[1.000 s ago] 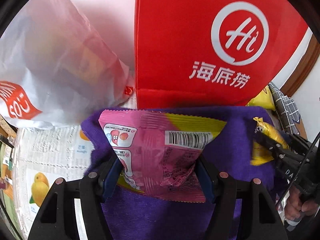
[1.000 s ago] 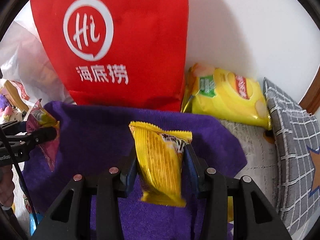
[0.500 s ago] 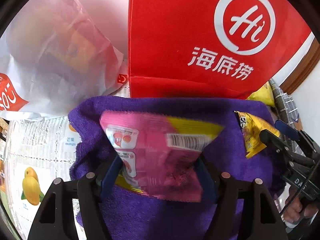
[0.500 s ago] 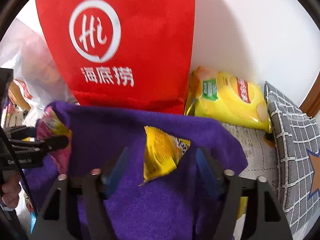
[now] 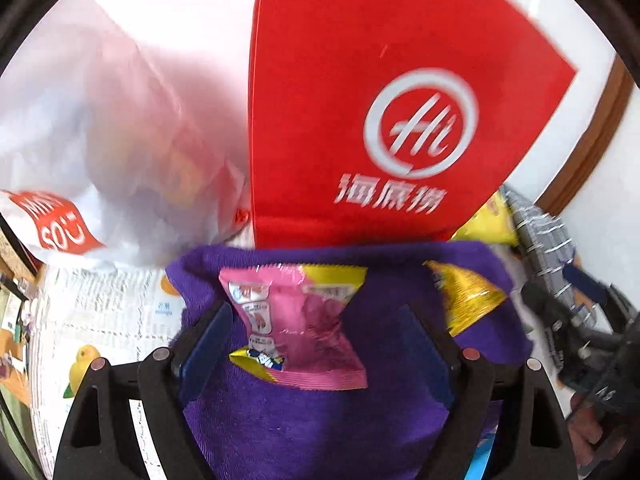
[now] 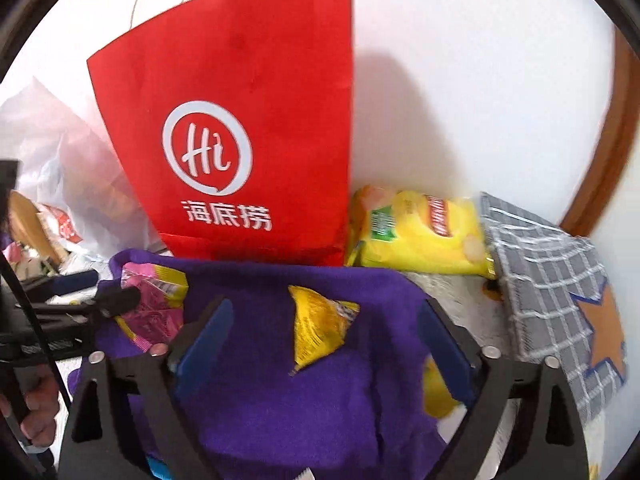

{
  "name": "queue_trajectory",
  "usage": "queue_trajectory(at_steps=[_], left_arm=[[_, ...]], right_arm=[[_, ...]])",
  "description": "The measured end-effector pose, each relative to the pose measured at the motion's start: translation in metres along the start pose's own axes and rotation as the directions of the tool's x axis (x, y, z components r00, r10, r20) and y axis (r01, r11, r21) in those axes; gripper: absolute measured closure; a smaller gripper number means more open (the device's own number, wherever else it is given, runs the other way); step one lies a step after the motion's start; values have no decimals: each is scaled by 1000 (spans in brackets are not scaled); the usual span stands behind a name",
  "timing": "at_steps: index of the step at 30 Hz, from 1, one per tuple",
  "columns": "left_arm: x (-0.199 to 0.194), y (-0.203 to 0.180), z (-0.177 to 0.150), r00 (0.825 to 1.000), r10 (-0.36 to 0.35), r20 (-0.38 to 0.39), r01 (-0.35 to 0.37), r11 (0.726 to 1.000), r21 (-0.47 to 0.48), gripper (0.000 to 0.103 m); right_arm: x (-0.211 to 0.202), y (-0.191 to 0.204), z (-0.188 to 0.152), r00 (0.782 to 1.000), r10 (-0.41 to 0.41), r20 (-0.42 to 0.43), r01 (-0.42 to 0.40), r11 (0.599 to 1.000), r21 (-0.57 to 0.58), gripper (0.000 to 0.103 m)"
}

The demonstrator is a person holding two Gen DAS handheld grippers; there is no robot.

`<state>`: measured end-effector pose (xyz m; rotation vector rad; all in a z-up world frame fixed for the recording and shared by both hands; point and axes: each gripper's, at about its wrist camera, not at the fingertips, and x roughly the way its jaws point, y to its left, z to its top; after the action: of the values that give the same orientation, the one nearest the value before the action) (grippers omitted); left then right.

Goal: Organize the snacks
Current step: 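Withdraw both tools from the towel toward the remaining snacks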

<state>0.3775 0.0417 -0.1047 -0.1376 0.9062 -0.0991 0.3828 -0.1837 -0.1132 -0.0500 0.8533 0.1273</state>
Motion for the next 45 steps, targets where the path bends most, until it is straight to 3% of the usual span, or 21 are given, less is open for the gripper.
queue_trajectory(at_steps=[6,13,18,22,29,33,37,45], left_arm=[[-30,-5,4,999,-25,33,25,1000,2,18],[-78,-1,-22,998,-43,41,43,999,0,18],[-108,0,-46,998,-30,52,29,1000,7,18],[-132,7,-69,996,-64,62,65,998,-24,18],[-156,24,-103,996,-33,78,38,997,-63,19],[-155,31,-117,998,21,57,-16,997,-74,19],[-149,37,-129,999,27,28,-24,996,-89,19],[-138,46,-134,998,57,8,-56,993,-103,19]], right_arm=[[-35,-7,-14,994,-108,-10,108,994,-1,8],[-87,-18,-42,995,-88,42,85,994,69,8],[-112,-20,-61,998,-14,59,9,997,78,9],[-126,-18,-79,999,-37,34,34,996,78,9],[-135,-17,-115,999,-32,28,30,997,77,9],[-118,-13,-134,999,-32,-20,33,998,46,25],[-94,-16,-150,995,33,-91,-30,999,45,43],[-56,-25,-160,983,112,-146,-107,993,41,52]])
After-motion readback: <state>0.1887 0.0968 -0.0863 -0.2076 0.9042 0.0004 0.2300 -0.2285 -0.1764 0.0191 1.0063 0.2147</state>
